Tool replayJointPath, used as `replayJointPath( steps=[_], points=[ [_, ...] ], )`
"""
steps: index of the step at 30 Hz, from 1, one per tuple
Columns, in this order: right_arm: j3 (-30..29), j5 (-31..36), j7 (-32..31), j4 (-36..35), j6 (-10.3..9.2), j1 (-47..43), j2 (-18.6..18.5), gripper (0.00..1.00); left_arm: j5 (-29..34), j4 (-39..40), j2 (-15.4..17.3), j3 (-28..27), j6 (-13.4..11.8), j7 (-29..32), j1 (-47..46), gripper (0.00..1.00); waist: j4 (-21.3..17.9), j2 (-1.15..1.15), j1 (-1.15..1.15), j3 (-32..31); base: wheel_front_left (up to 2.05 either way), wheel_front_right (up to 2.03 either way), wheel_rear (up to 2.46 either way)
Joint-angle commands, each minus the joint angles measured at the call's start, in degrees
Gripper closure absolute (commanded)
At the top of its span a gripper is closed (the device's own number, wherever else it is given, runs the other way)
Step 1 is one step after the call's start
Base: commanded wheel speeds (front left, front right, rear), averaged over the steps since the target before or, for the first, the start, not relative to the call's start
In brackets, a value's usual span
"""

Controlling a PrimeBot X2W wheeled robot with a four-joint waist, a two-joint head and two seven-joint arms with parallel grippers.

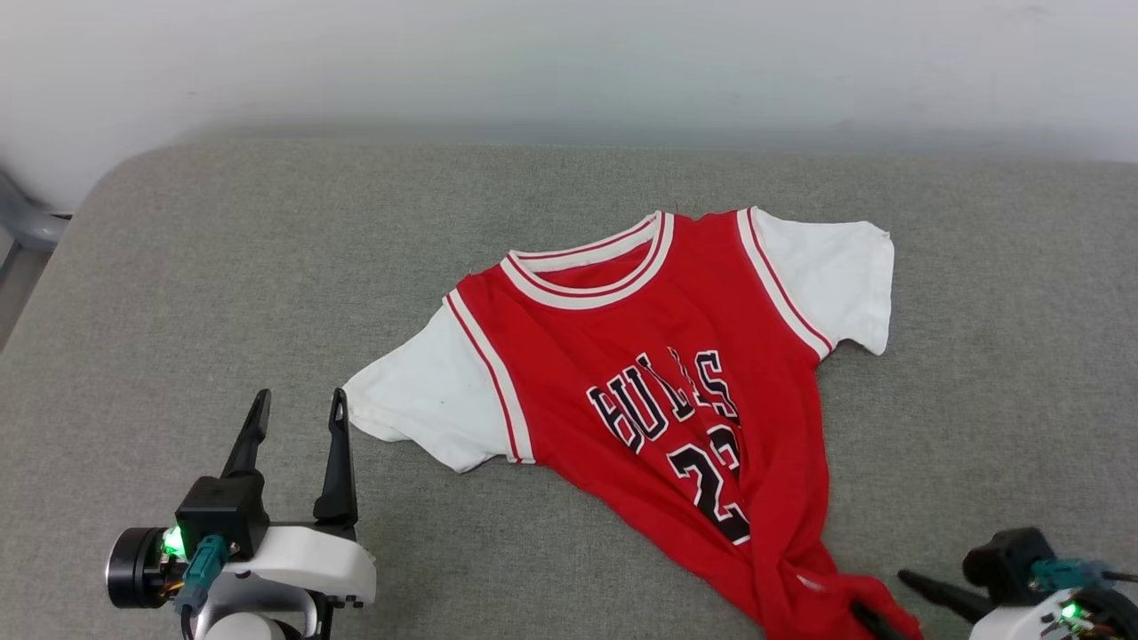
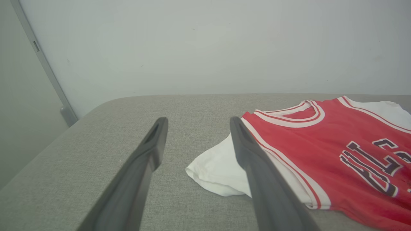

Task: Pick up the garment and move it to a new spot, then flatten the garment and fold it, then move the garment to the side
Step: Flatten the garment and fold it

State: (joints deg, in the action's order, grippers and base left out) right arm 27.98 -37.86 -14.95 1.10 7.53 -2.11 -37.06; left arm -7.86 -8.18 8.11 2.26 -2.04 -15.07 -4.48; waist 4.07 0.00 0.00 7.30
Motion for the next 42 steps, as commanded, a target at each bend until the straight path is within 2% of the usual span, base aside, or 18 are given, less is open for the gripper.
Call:
replayJointPath(
  steps=[1,9,13,15,21,27,34,38,42],
  points=[
    [-1.87,0.70,0.58,-1.09,-0.08,-0.77,0.60,0.00,0.34,-0.09,-0.20,-0.25,0.16,-0.14,0.90,0.00,-0.22,0.00,0.00,-0.26,0.00,0.00,0.00],
    [-19.03,5.06,1.95,-10.77,-0.06,0.81,3.27,0.00,1.21,0.97,-0.72,-1.04,0.41,-0.14,1.12,0.00,-0.39,0.00,0.00,-0.21,0.00,0.00,0.00],
    [-23.94,7.91,0.25,-13.08,-0.06,6.33,2.96,0.00,1.67,1.85,-1.09,-1.04,0.85,-0.14,-0.32,0.00,0.29,0.00,0.00,1.71,0.00,0.00,0.00],
    [-25.06,8.20,-1.96,-13.68,-0.08,10.27,1.45,0.00,1.96,2.28,-1.38,-0.86,1.01,-0.14,-1.24,0.00,0.85,0.00,0.00,3.07,0.00,0.00,0.00],
    [-24.07,6.23,-10.90,-8.98,-0.08,23.76,-3.57,0.00,2.48,3.23,-2.32,-0.32,1.92,-0.14,-4.25,0.00,3.45,0.00,0.00,7.68,0.00,0.00,0.00],
    [-19.05,2.73,-24.69,-2.16,-0.07,35.08,-7.96,0.00,2.73,4.61,-3.15,-0.12,2.42,-0.14,-6.83,0.00,5.99,0.00,0.00,12.33,0.00,0.00,0.00],
    [-13.06,2.24,-43.87,5.80,-0.07,48.90,-8.76,0.00,2.53,7.11,-4.29,0.57,3.21,-0.14,-10.01,0.00,8.81,0.00,0.00,18.35,0.00,0.00,0.00],
    [-11.84,3.80,-50.39,10.08,-0.07,55.23,-8.07,0.00,2.20,8.59,-4.70,1.61,3.38,-0.14,-12.26,0.00,10.66,0.00,0.00,21.82,0.00,0.00,0.00],
    [-12.07,6.04,-53.07,13.82,-0.07,59.47,-6.93,0.00,1.71,9.89,-5.01,2.42,3.38,-0.14,-14.14,0.00,12.30,0.00,0.00,24.86,0.00,0.00,0.00]
  ],
)
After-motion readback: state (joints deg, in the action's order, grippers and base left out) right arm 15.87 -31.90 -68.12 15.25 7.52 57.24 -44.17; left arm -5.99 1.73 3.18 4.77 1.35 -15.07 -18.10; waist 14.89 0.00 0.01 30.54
